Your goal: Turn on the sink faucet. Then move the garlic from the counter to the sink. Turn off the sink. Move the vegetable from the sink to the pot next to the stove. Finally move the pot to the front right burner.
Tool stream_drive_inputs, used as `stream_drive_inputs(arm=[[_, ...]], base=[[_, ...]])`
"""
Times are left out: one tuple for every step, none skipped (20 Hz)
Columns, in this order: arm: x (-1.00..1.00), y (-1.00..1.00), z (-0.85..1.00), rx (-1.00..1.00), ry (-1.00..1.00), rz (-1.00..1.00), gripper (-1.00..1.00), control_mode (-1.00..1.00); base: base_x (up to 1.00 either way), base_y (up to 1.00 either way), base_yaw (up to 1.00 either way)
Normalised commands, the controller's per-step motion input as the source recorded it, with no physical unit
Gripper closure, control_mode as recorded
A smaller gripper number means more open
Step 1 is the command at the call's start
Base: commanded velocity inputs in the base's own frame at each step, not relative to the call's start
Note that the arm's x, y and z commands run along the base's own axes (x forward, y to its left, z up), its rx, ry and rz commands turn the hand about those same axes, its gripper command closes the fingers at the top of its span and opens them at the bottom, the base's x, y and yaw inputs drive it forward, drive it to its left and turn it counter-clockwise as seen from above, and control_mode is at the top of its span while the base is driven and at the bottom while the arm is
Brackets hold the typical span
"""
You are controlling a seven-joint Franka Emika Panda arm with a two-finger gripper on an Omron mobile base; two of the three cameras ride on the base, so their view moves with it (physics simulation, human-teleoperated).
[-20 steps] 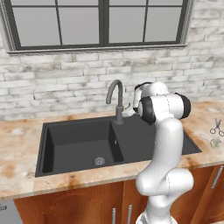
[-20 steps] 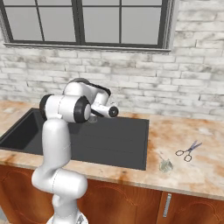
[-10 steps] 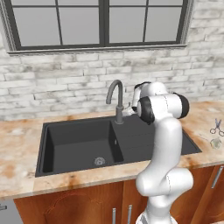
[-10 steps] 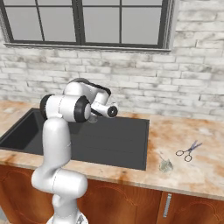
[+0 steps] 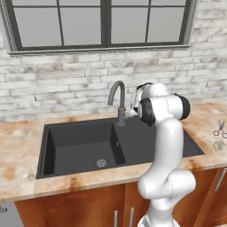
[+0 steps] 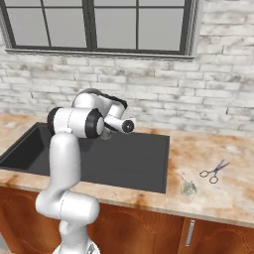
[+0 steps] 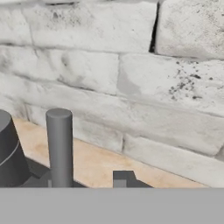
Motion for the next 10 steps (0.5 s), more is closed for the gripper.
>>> stream_drive_inputs(arm=[[0.00,-0.58,-0.42,0.02,0.03,-0.08,1.00,-1.00],[0.00,-0.63,-0.41,0.03,0.03,-0.08,1.00,-1.00],[0.00,-0.63,-0.42,0.03,0.04,-0.08,1.00,-1.00],[0.00,-0.58,-0.42,0.02,0.04,-0.09,1.00,-1.00],[0.00,-0.59,-0.42,0.03,0.03,-0.09,1.00,-1.00],[0.00,-0.67,-0.44,0.04,0.03,-0.10,1.00,-1.00],[0.00,-0.64,-0.46,0.04,0.02,-0.11,1.00,-1.00],[0.00,-0.64,-0.46,0.03,0.02,-0.11,1.00,-1.00],[0.00,-0.69,-0.46,0.04,0.02,-0.12,1.00,-1.00],[0.00,-0.72,-0.46,0.05,0.03,-0.11,1.00,-1.00]], base=[[0.00,0.00,0.00],[0.00,0.00,0.00],[0.00,0.00,0.00],[0.00,0.00,0.00],[0.00,0.00,0.00],[0.00,0.00,0.00],[0.00,0.00,0.00],[0.00,0.00,0.00],[0.00,0.00,0.00],[0.00,0.00,0.00]])
